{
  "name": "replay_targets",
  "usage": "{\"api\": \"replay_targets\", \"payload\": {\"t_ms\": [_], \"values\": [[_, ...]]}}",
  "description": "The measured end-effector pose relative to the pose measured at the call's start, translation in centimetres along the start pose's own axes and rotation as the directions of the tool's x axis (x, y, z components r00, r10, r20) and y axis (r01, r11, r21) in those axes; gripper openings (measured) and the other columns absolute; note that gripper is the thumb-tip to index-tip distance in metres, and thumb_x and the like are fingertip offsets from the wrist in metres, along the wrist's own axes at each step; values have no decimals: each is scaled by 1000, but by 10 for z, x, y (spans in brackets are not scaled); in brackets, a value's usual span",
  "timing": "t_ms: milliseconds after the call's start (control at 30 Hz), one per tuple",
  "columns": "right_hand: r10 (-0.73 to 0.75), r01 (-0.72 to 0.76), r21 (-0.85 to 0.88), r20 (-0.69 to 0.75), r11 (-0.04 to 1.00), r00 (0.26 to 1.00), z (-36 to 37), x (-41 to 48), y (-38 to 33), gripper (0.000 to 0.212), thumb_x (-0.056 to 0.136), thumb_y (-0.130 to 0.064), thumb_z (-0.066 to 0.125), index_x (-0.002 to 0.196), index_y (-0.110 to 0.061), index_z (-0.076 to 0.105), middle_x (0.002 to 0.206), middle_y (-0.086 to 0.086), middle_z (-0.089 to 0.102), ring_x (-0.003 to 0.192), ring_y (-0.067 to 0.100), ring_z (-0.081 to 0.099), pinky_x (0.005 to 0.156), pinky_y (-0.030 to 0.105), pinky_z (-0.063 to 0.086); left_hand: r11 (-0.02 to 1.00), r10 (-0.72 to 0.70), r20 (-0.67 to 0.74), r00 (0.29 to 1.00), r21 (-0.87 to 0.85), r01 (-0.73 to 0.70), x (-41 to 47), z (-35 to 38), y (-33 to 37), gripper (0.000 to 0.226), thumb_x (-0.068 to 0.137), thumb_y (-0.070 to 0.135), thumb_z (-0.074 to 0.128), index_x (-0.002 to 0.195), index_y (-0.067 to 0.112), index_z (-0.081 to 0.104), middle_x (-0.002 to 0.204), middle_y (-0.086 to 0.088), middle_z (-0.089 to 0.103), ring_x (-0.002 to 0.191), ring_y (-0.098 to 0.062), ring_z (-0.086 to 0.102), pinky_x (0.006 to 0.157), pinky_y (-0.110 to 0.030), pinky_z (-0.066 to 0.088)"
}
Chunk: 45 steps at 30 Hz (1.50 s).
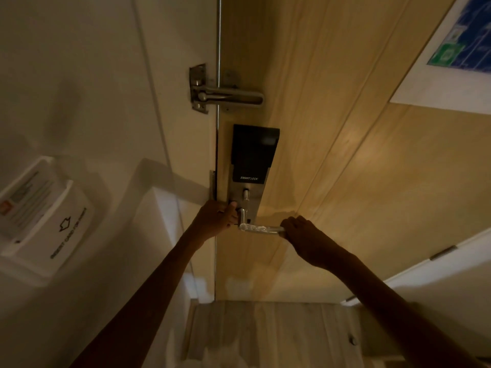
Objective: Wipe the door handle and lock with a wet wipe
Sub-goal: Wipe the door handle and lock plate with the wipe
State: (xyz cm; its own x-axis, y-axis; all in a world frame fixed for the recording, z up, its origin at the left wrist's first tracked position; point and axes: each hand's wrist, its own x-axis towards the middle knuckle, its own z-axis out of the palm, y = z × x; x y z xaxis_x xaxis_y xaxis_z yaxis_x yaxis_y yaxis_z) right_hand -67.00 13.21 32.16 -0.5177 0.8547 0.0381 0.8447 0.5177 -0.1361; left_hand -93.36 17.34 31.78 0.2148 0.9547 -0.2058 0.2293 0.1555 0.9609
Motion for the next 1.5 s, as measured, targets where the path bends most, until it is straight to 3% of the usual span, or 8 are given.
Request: {"api": "replay_targets", "payload": {"t_ms": [267, 500, 700, 900, 1033, 1200, 1400, 1500], "values": [[46, -49, 82, 45, 995, 998, -2, 2, -6, 16, 102, -28, 39, 100, -16, 49, 79, -4, 49, 61, 8, 43, 55, 20, 30, 996, 36, 5, 999, 84, -36, -4, 0, 9, 27, 98, 30, 49, 87, 16, 69, 91, -20, 72, 87, -30, 71, 74, -37, 54], [-4, 4, 40, 4, 999, 1000, -2, 6, -17, 16, 101, -21, 43, 101, -8, 53, 89, 5, 56, 72, 12, 42, 64, 25, 31, 985, 39, -9, 999, 170, -37, -7, -3, 16, 39, 100, 29, 48, 99, -2, 72, 94, -22, 75, 91, -32, 73, 87, -45, 58], [76, -85, 108, 85, 990, 993, -9, -2, -2, 16, 101, -30, 40, 99, -18, 49, 82, 1, 58, 65, 14, 53, 61, 37, 50, 985, 21, -11, 1000, 171, -19, -8, -3, 18, 38, 99, 30, 49, 98, -1, 71, 94, -21, 75, 91, -31, 73, 89, -48, 57], [-6, 6, 7, 12, 1000, 1000, -4, 7, -19, 17, 100, -21, 44, 106, -9, 55, 93, 7, 59, 73, 12, 44, 64, 25, 33, 987, 1, 2, 1000, 158, -1, -10, -1, 20, 40, 100, 30, 47, 100, -3, 69, 97, -24, 74, 93, -33, 72, 90, -48, 56], [55, -58, 49, 45, 997, 997, -8, -4, -6, 16, 102, -25, 40, 106, -15, 51, 86, 1, 56, 64, 6, 43, 58, 18, 31, 995, -16, 15, 1000, 101, 14, -12, 1, 24, 45, 100, 34, 45, 104, -7, 65, 102, -30, 70, 91, -34, 69, 81, -39, 56], [27, -27, 13, 34, 1000, 999, -8, 2, -12, 17, 100, -18, 41, 110, -10, 53, 92, 4, 55, 71, 9, 40, 65, 23, 31, 995, -9, 22, 1000, 95, 6, -10, 1, 25, 50, 100, 37, 45, 102, -8, 64, 95, -31, 70, 91, -41, 69, 80, -43, 55], [74, -72, 297, 3, 952, 997, 0, -7, 1, 20, 102, -21, 39, 96, -12, 56, 80, 1, 59, 67, 15, 56, 61, 24, 45, 993, -28, 18, 999, 119, 25, -11, -1, 24, 52, 100, 41, 42, 104, -5, 67, 92, -21, 73, 88, -27, 72, 80, -36, 56], [153, -127, 393, -37, 911, 987, 4, -19, 11, 23, 100, -19, 44, 92, -10, 63, 81, 7, 67, 70, 19, 63, 65, 30, 50, 995, 17, 8, 1000, 101, -17, -10, -13, 22, 44, 99, 36, 47, 94, 0, 70, 74, -4, 71, 69, -11, 69, 70, -29, 52]]}}
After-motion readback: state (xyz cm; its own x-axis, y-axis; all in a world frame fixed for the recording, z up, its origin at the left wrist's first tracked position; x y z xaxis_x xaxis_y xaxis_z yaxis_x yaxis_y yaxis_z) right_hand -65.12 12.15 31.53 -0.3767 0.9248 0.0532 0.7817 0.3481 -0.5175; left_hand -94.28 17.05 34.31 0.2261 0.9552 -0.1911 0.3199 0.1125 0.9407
